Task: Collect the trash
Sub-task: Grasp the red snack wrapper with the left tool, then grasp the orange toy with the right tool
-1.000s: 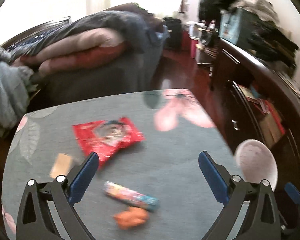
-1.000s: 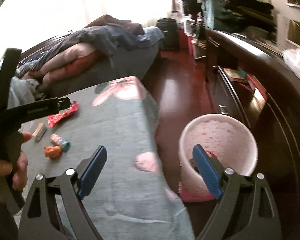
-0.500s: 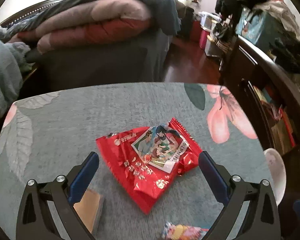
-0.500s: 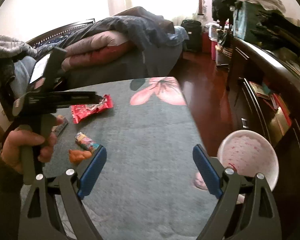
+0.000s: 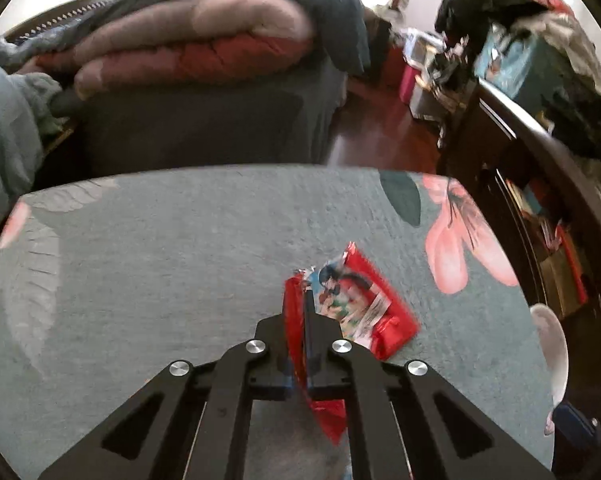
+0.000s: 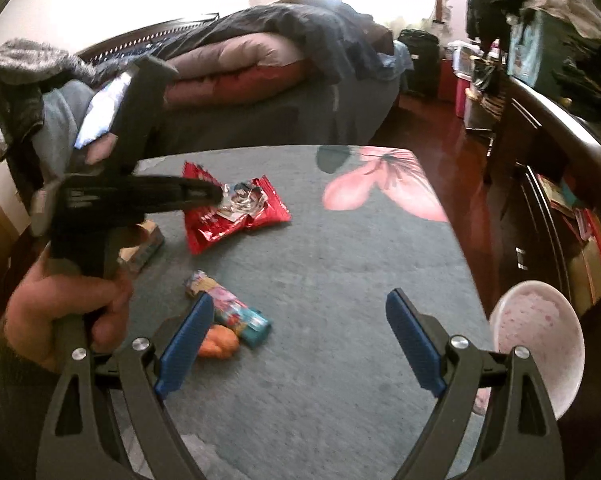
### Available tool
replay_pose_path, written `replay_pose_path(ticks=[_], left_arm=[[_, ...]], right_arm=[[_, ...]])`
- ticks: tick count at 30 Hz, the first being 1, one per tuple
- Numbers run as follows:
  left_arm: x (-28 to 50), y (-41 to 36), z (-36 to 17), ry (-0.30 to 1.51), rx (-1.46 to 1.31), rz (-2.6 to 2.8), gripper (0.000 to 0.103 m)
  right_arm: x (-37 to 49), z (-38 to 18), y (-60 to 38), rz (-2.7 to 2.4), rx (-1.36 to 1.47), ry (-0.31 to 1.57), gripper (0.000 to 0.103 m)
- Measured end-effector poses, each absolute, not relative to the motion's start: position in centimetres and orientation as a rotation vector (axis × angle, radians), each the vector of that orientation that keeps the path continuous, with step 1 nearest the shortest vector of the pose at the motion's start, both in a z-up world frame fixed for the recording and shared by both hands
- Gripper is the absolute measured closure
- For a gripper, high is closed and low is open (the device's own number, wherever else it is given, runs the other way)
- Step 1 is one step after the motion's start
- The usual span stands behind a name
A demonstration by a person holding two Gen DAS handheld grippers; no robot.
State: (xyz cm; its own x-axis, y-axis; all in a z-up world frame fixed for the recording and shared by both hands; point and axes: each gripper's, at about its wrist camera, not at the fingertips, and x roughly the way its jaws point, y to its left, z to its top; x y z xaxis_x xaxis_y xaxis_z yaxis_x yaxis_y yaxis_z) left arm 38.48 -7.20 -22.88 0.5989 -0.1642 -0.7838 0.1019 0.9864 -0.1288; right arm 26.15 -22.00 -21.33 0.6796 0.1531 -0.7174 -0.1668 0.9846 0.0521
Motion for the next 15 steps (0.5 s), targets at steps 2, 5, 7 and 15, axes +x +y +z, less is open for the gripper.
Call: replay_pose_path(ticks=[2,5,7,15], left_arm=[[37.5,-6.2,-21.7,0.872,-0.066,-0.123,0.099],[36.1,-4.6,-20.1,0.83,-0.081,-0.108,0.099],[35.3,-3.6,-19.3,0.813,-0.095,-0.113,0.099],[33.7,-2.1,-18.5,0.803,-0.109,-0.128,0.098]], right_arm=[[26.9,-21.5,-21.1,0.19,-0.04,0.822,0.015],[28.1,-22.1,-19.7,0.201,-0.075,0.849,0.015],[28.7,-22.8,-19.0,0.19,-0.111,0.866,0.015],[27.5,-24.5,-18.3,0.187,-0.153,0.929,0.015]])
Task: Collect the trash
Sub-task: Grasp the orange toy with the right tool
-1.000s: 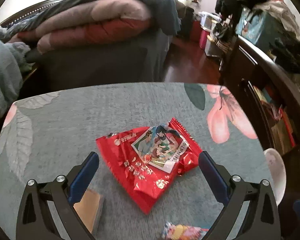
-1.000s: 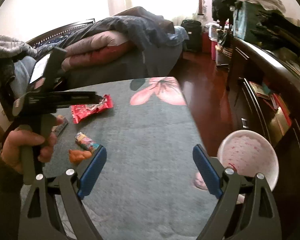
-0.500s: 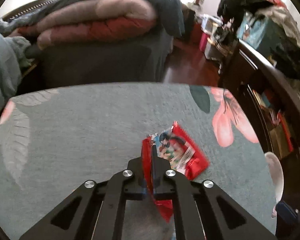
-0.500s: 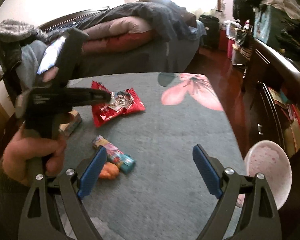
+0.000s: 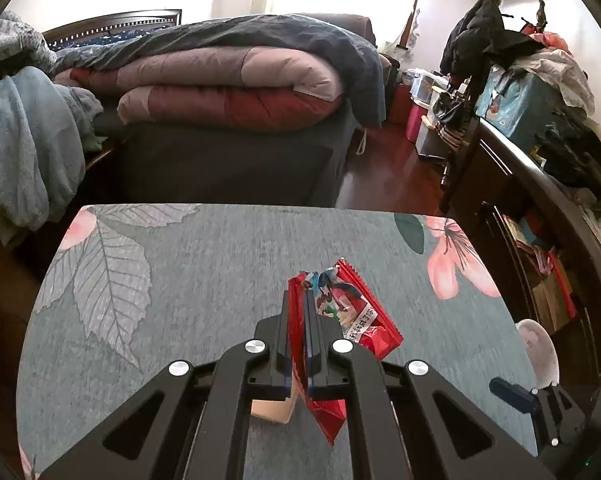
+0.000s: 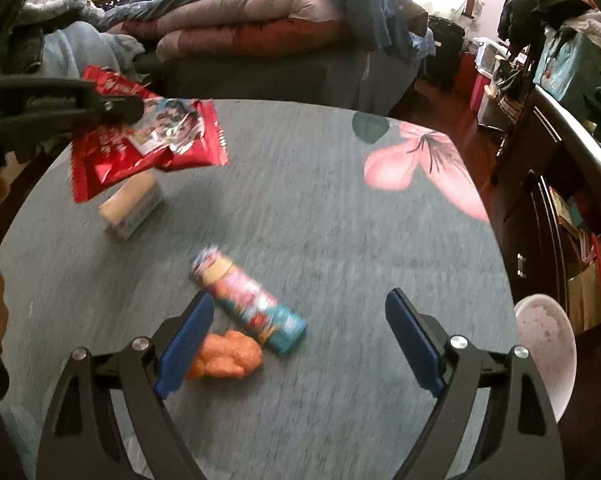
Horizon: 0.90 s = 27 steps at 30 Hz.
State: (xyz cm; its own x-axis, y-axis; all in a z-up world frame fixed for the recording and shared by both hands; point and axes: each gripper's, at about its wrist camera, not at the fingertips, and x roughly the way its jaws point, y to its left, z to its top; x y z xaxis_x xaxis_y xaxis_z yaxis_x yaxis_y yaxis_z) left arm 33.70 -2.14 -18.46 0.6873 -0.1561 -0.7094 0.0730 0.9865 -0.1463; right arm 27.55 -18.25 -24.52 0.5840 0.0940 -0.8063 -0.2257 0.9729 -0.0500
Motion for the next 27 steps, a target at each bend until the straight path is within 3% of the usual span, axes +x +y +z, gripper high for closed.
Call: replay_pose_path(ticks=[10,20,27], left_arm=[[32.1,-2.0,-17.7,0.775,-0.103,-0.144,0.096],[30.9,-0.8,-17.7,0.771,-0.11,-0.123,0.096],[29.9,-0.3,-17.5,0.763,-0.128,-0.129,0.096]], right_arm=[[24.4,-25.0,-17.1,0.264,-0.124,0.942,0.018],[23.1,-25.3,-15.5,0.362,-0.063,0.966,0.068],[21.3,-24.7,-14.9,0.382,-0.086,0.92,0.07]])
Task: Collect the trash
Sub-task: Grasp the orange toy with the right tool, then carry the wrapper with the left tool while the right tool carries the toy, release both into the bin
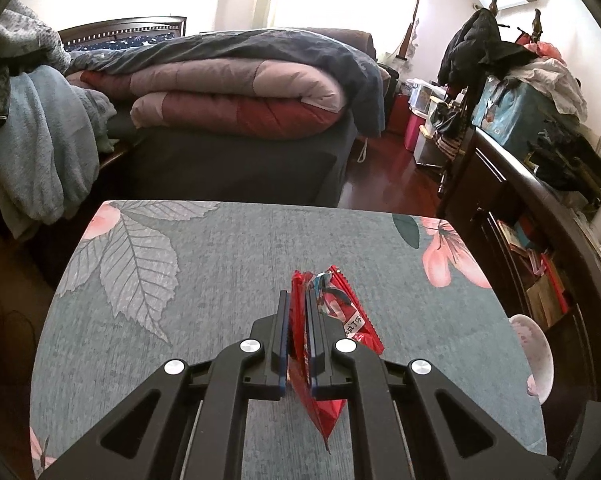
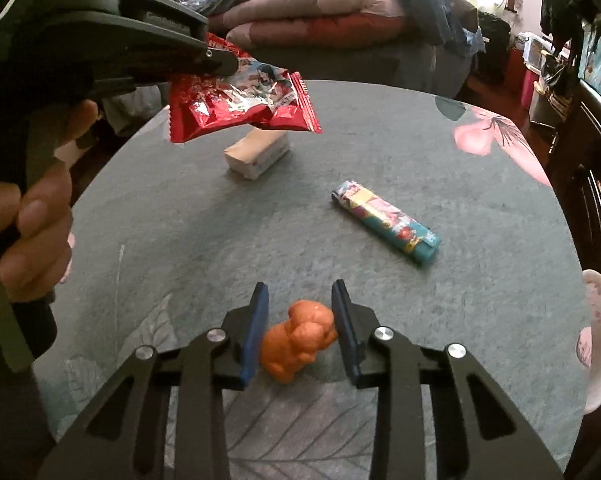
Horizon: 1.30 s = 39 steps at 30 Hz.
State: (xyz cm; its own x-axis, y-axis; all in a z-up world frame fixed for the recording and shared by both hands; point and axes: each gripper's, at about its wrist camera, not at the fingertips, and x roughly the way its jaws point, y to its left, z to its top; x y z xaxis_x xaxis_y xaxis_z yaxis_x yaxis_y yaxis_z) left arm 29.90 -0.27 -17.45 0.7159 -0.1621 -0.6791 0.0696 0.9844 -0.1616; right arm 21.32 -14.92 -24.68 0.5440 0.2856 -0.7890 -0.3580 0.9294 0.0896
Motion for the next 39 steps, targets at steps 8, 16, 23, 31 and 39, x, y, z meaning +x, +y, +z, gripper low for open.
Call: replay_pose_path(ticks=[8,16,23,31,39], left_arm=[[27.9,-0.2,-16.0,0.738,-0.153,-0.148,0.096],[25.7,-2.5,-14.1,0.707,-0.146,-0.192,0.096],[24.1,-6.6,-12.6,0.686,-0.118,-0.265,0.096],[23.2,-12.5,-11.6,0.674,-0.077,-0.367,0.096],[22.9,-18.5,-11.2,0.674,-0.038,-0.462,0.096]], right_arm=[[20.1,-22.5,-17.3,0.343,-0.042,0.858,0.07],[18.3,-21.3,-20.5,0.3,0.004,0.824,0.07],[16.8,-19.7,-24.8,0.232,0.054,0.778,0.07],[15.3,-18.6,-30.4,0.147,0.114,0.738,0.07],[13.9,-18.4,-36.3,0.046,0.175,0.703,0.07]])
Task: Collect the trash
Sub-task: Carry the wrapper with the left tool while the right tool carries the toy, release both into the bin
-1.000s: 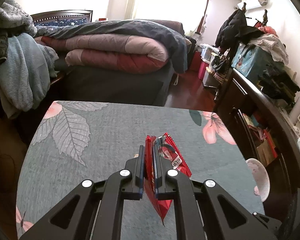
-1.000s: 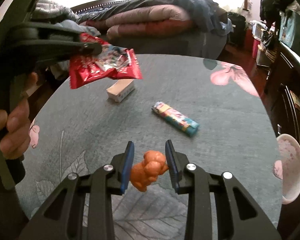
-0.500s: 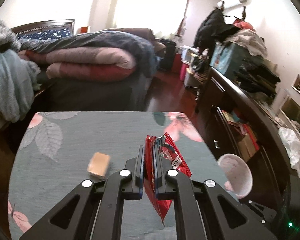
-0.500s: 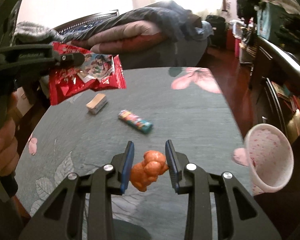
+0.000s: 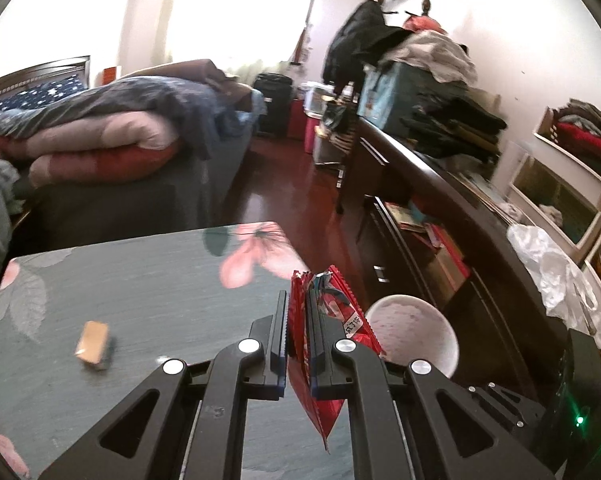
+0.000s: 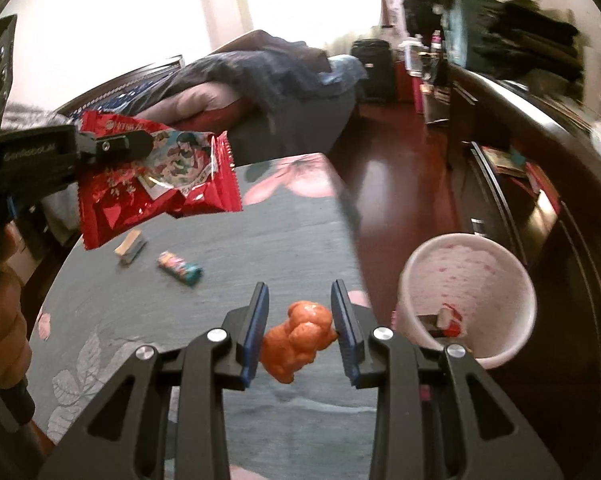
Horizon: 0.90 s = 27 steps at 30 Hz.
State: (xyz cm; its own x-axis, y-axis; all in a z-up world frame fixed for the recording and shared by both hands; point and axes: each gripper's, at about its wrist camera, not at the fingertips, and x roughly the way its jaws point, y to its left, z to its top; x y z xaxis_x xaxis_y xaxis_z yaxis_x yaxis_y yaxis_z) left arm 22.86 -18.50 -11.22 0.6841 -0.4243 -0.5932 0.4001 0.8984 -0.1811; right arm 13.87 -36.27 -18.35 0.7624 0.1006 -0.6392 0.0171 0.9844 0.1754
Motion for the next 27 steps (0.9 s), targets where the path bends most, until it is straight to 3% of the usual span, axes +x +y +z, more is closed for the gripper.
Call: replay_pose_path(ticks=[12,27], left_arm=[[23.9,-28.9,-13.4,0.715,0.04,-0.623,0.096],[28.0,-39.9,-19.9,0.815,0.15,-0.722,0.096]], right_arm=[[13.0,-20.5,-46.7,-0.176,0.279,0.683,0.07],[17.4,-26.0,-55.2,-0.346,0.34,0.725,0.069]])
